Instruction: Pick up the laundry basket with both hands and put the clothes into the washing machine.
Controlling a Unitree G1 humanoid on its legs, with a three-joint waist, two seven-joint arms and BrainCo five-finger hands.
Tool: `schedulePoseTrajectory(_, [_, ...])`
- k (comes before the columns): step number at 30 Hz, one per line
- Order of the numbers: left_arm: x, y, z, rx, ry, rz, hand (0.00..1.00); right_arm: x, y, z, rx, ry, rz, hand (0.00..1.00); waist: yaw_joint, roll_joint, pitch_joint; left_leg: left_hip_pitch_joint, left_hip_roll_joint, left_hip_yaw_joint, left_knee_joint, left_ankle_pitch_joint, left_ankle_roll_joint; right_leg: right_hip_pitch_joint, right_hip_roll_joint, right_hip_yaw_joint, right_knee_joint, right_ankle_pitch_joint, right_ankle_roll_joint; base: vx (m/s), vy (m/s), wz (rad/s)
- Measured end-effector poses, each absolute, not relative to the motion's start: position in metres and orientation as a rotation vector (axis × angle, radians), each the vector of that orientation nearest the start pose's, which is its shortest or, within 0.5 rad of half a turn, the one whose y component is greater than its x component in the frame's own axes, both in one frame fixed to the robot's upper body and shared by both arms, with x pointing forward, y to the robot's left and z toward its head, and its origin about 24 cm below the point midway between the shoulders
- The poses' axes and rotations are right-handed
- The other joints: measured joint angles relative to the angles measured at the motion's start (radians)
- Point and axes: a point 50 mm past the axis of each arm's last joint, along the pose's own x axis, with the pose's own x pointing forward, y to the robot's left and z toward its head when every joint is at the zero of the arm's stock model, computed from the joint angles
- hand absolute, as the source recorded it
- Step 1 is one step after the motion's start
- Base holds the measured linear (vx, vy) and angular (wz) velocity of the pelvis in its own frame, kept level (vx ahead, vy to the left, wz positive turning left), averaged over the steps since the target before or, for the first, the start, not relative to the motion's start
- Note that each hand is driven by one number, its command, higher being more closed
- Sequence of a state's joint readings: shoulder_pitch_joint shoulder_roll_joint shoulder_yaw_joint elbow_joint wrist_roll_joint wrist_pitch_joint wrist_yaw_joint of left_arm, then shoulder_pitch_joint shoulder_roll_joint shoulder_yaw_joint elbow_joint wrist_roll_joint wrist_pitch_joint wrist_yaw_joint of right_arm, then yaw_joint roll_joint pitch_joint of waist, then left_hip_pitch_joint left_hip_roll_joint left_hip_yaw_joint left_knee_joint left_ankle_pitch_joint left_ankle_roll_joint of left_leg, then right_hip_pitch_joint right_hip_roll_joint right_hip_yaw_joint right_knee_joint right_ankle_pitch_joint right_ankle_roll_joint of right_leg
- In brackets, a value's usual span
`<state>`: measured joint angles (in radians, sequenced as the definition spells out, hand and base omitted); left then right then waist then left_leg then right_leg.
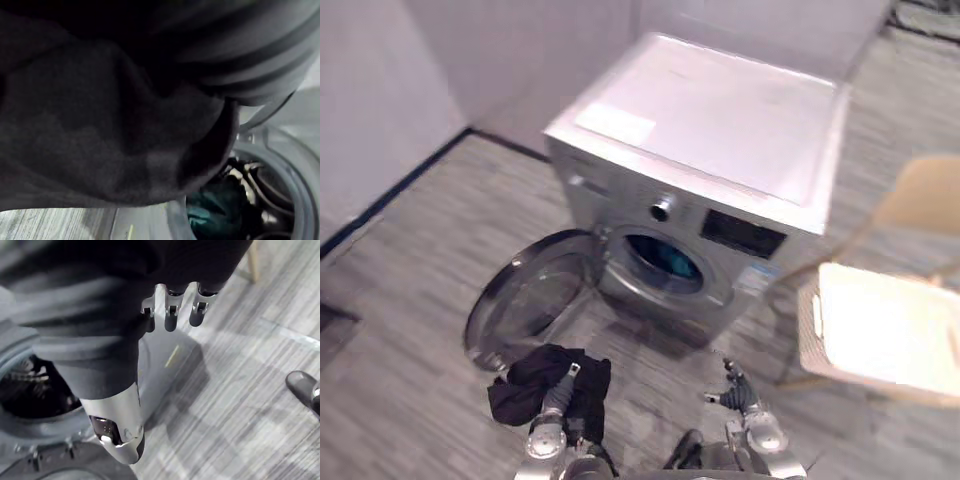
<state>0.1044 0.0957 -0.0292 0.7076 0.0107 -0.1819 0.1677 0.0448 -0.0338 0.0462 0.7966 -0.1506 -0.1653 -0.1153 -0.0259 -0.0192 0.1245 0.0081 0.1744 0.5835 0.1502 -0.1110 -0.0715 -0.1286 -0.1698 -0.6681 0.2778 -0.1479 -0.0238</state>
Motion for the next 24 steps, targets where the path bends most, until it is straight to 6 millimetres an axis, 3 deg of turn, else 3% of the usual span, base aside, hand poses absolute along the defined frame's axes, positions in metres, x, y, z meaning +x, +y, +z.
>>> schedulePoseTrajectory(2, [0.169,0.185,-0.108,0.148,0.612,0.161,1.0,0.165,-0.161,-0.121,-0.226,0.685,-0.015,0.0,-0.015,0.004,0.004,-0.006,0.045,-0.005,0.135,-0.028,-0.003,0.039,0.019,0.033,-0.026,-0.002,0.003,0.18,-0.146,-0.62])
schedulePoseTrajectory(3, [0.169,0.182,-0.108,0.14,0.61,0.157,1.0,0.159,-0.165,-0.124,-0.235,0.705,-0.019,0.0,-0.012,0.015,0.011,-0.03,0.104,-0.014,0.293,-0.055,0.001,0.078,0.049,0.056,-0.054,-0.002,0.004,0.14,-0.116,-0.7])
schedulePoseTrajectory(5, [0.169,0.177,-0.109,0.127,0.612,0.152,1.0,0.159,-0.172,-0.124,-0.26,0.707,-0.038,0.0,-0.009,0.048,0.026,-0.104,0.196,-0.101,0.569,-0.032,0.02,0.142,0.094,0.102,-0.096,-0.005,0.006,0.12,-0.032,-0.91])
schedulePoseTrajectory(6, [0.169,0.171,-0.11,0.111,0.615,0.143,1.0,0.16,-0.178,-0.123,-0.272,0.713,-0.053,0.0,0.003,0.054,0.038,-0.179,0.199,-0.208,0.689,-0.077,0.006,0.15,0.098,0.157,-0.104,-0.01,0.007,0.12,0.086,-0.93])
schedulePoseTrajectory(9, [0.172,0.169,-0.109,0.106,0.609,0.14,1.0,0.161,-0.185,-0.122,-0.271,0.714,-0.097,0.0,0.015,0.045,0.048,-0.235,0.138,-0.296,0.608,-0.12,-0.003,0.151,0.076,0.217,-0.1,-0.006,0.013,0.16,0.136,-0.73])
schedulePoseTrajectory(10, [0.173,0.169,-0.109,0.103,0.607,0.142,1.0,0.162,-0.185,-0.122,-0.267,0.712,-0.106,0.0,0.019,0.037,0.054,-0.245,0.096,-0.344,0.486,-0.119,-0.005,0.153,0.06,0.242,-0.097,-0.004,0.018,0.19,0.249,-0.73])
schedulePoseTrajectory(11, [0.173,0.166,-0.109,0.105,0.608,0.128,1.0,0.161,-0.186,-0.122,-0.268,0.713,-0.108,0.0,0.018,0.042,0.055,-0.237,0.043,-0.418,0.284,-0.089,-0.033,0.159,0.049,0.268,-0.094,-0.004,0.052,0.19,0.279,-0.69])
schedulePoseTrajectory(12, [0.172,0.16,-0.109,0.103,0.609,0.109,1.0,0.159,-0.19,-0.122,-0.279,0.715,-0.112,0.0,0.018,0.075,0.049,-0.233,0.033,-0.465,0.177,0.035,-0.045,0.156,0.061,0.284,-0.085,-0.016,0.085,0.17,0.276,-0.52])
schedulePoseTrajectory(13, [0.171,0.161,-0.11,0.109,0.613,0.103,1.0,0.158,-0.191,-0.124,-0.28,0.726,-0.114,0.0,0.019,0.068,0.059,-0.232,0.028,-0.46,0.197,0.014,-0.029,0.152,0.057,0.298,-0.074,-0.025,0.103,0.11,0.203,-0.34])
schedulePoseTrajectory(14, [0.175,0.162,-0.109,0.127,0.609,0.089,1.0,0.161,-0.184,-0.124,-0.263,0.722,-0.104,0.0,0.015,0.039,0.065,-0.224,0.003,-0.445,0.201,0.007,-0.019,0.136,0.023,0.319,-0.05,-0.032,0.113,0.13,0.227,-0.19])
schedulePoseTrajectory(16, [0.182,0.165,-0.105,0.152,0.588,0.073,1.0,0.16,-0.178,-0.124,-0.246,0.721,-0.099,0.0,0.012,0.011,0.068,-0.245,-0.023,-0.428,0.225,-0.02,0.008,0.103,-0.021,0.329,-0.002,-0.051,0.14,0.12,0.213,-0.04])
schedulePoseTrajectory(19, [0.194,0.164,-0.099,0.16,0.55,0.065,1.0,0.177,-0.176,-0.116,-0.252,0.672,-0.091,0.0,0.015,0.017,0.116,-0.287,-0.034,-0.385,0.325,-0.071,0.035,0.024,-0.059,0.396,0.099,-0.073,0.158,0.0,0.196,-0.4])
schedulePoseTrajectory(22, [0.231,0.169,-0.074,0.191,0.434,0.08,1.0,0.226,-0.172,-0.087,-0.283,0.515,-0.079,0.0,0.012,0.026,0.206,-0.418,-0.015,-0.338,0.465,-0.111,0.063,-0.163,-0.088,0.482,0.271,-0.1,0.171,-0.15,0.136,-0.54])
schedulePoseTrajectory(24, [0.257,0.172,-0.054,0.209,0.347,0.095,1.0,0.247,-0.168,-0.068,-0.284,0.423,-0.07,0.0,0.008,0.025,0.254,-0.508,0.006,-0.332,0.556,-0.157,0.074,-0.269,-0.089,0.511,0.363,-0.13,0.175,-0.19,0.069,-0.33])
